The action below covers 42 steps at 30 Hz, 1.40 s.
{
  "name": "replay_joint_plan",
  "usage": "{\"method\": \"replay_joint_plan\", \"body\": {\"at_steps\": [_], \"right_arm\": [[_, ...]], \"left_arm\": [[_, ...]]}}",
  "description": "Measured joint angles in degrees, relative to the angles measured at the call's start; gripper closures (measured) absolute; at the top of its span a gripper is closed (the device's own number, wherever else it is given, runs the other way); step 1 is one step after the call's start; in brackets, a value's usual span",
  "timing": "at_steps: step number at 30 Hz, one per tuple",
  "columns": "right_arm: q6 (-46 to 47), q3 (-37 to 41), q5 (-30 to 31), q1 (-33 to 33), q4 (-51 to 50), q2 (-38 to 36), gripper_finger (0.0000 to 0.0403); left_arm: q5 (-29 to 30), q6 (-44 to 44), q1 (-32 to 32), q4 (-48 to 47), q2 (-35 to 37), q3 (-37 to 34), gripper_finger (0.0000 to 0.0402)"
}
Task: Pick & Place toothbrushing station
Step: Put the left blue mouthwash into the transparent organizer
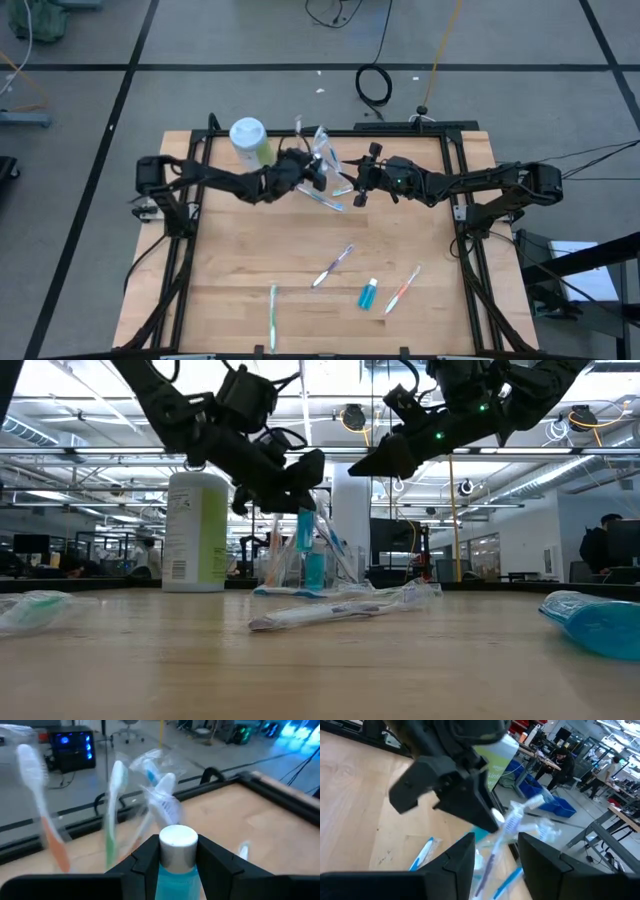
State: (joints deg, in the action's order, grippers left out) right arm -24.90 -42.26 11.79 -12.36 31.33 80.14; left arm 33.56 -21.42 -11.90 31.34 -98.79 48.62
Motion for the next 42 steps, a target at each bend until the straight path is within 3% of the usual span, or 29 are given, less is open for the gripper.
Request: {"method": "replay_joint_plan", "body": {"at_steps": [4, 17, 26, 33, 42], "right_arm": [[-1.2, 0.0, 0.0, 0.0, 0.2, 0.0, 0.0261], [-5.0, 0.0, 0.1, -0.1, 0.2, 0.0, 0.0261], [-5.9, 0.0, 0.0, -1.5, 0.2, 0.0, 0.0261], [-5.8, 0.0, 0.0, -1.6, 0.2, 0.0, 0.0261], [-4.8, 0.0, 0.0, -1.6, 0.2, 0.0, 0.0261]], "left_arm": [[-5.2, 2.0, -1.8, 5.8, -1.6, 0.0, 0.0284], [0.0, 9.0, -2.9, 11.2, -1.8, 0.1, 0.0284], [-1.1, 6.3, -6.4, 7.2, -1.8, 0.1, 0.0284], [-12.1, 9.7, -7.7, 7.8, -2.2, 0.2, 0.0284], [-12.8, 12.1, -9.0, 7.7, -4.1, 0.2, 0.0284]]}}
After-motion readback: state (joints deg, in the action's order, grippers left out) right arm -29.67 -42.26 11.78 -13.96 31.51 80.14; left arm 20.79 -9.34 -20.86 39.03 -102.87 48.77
